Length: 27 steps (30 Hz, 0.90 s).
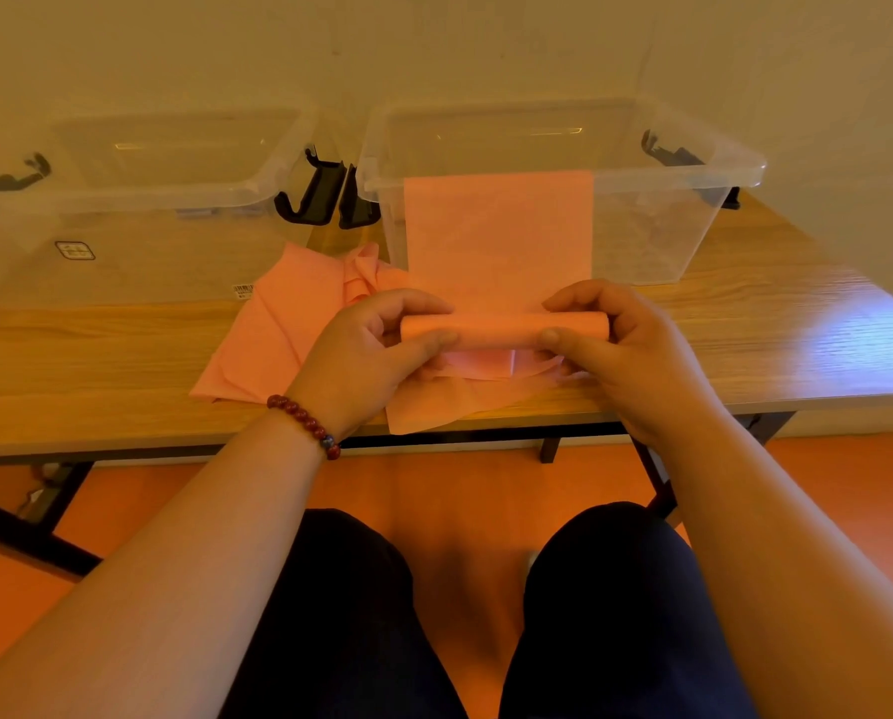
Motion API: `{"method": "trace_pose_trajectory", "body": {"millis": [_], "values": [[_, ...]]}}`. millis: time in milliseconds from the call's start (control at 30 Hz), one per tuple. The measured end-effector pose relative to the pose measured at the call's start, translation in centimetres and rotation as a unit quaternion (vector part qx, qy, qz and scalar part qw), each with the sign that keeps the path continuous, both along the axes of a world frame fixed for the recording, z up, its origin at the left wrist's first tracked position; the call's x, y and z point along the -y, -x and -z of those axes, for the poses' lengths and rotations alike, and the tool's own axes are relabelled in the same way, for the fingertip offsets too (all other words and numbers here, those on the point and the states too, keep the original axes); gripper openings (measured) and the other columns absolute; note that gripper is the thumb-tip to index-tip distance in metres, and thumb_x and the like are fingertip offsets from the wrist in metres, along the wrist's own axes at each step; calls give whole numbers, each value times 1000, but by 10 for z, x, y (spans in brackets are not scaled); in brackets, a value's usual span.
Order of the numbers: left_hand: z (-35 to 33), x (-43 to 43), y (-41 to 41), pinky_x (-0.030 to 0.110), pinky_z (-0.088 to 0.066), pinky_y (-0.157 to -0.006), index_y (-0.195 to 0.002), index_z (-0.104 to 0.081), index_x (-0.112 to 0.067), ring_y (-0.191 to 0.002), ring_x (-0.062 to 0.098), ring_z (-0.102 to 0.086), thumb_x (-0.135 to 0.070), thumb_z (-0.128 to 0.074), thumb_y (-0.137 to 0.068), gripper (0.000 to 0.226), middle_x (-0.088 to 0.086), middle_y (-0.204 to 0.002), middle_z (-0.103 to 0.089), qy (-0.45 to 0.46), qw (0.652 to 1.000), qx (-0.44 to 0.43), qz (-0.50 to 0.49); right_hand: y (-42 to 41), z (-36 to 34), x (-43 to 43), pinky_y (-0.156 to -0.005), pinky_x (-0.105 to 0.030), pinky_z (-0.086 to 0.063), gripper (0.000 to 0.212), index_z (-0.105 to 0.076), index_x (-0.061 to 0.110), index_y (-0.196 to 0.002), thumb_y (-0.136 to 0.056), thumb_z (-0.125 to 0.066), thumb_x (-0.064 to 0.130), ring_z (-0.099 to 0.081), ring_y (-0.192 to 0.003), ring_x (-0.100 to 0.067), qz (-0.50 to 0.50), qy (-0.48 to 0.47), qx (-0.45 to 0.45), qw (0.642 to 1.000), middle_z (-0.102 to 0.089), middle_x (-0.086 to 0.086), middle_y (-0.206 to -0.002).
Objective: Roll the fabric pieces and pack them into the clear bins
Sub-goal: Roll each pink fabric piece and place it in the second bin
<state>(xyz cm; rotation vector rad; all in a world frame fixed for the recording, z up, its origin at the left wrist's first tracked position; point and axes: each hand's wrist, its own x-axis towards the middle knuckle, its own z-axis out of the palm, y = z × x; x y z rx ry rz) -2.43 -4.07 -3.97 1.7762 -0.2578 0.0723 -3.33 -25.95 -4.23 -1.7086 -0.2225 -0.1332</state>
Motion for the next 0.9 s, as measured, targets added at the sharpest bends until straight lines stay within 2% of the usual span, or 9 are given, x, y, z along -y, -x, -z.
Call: {"method": "trace_pose_trajectory", "body": {"millis": [100, 200, 267, 400, 500, 567, 667, 800, 900], "values": [[0, 0, 0, 14, -51, -59, -97, -64, -25, -60, 2, -64, -10, -66, -86, 18, -7, -72, -68, 4, 1000, 2, 5, -1, 2, 1, -75, -31, -59, 29, -65, 35, -97, -75, -79, 21, -66, -80, -5, 0, 20, 5, 1000, -67, 25, -87], [0, 0, 0, 15, -53, -63, -95, -63, -30, -73, -2, -65, -8, -71, -81, 27, -9, -90, -66, 2, 1000, 2, 6, -2, 3, 1, -69, -25, -57, 19, -67, 29, -93, -82, -73, 14, -67, -72, -6, 15, 8, 9, 1000, -70, 16, -80], [2, -1, -1, 21, -56, -69, -95, -63, -33, -81, 2, -64, -6, -73, -78, 33, -10, -96, -65, -8, 1000, 4, 5, -2, 2, -1, -63, -19, -54, 13, -67, 25, -93, -86, -69, 13, -66, -64, -5, 17, 3, 10, 1000, -71, 12, -72], [0, -1, -1, 15, -53, -63, -94, -63, -32, -70, 0, -63, -9, -70, -82, 27, -8, -89, -66, -19, 1000, 5, -5, -1, 0, -1, -63, -19, -53, 15, -65, 24, -95, -85, -69, 14, -66, -64, -7, 1, -12, 3, 1000, -71, 10, -71], [0, 0, -1, 15, -52, -60, -96, -63, -31, -63, 0, -63, -12, -67, -86, 22, -5, -83, -66, -16, 1000, 5, -7, -1, -1, 1, -66, -19, -53, 30, -64, 27, -99, -74, -75, 17, -66, -73, -4, -21, -19, 0, 1000, -70, 12, -82], [0, 0, -1, 16, -52, -59, -99, -63, -31, -63, 2, -63, -14, -66, -87, 22, -4, -81, -67, -12, 1000, 2, -10, -1, -1, 2, -66, -20, -54, 34, -64, 29, -99, -75, -76, 8, -65, -75, -2, -22, -18, -1, 1000, -67, 14, -88], [0, 0, -1, 16, -52, -59, -102, -60, -33, -66, 2, -64, -12, -67, -85, 28, -5, -85, -67, 8, 1000, -9, 2, -3, 2, 3, -71, -28, -56, 27, -66, 29, -95, -81, -73, 7, -67, -75, -9, -5, 1, 4, 1000, -70, 10, -81], [2, -1, -2, 24, -57, -73, -102, -60, -36, -90, 4, -64, -7, -72, -79, 38, -10, -105, -64, -5, 1000, -10, 23, -2, 2, 2, -64, -20, -53, 14, -66, 22, -96, -87, -67, 11, -68, -69, -8, 2, 5, 19, 1000, -72, 6, -75], [1, -1, -2, 17, -54, -67, -95, -63, -34, -78, 1, -64, -10, -71, -82, 28, -9, -93, -65, -20, 1000, 2, 14, -1, 2, 2, -62, -19, -53, 13, -65, 21, -97, -87, -67, 13, -69, -70, -7, -2, -3, 15, 1000, -72, 11, -76]]}}
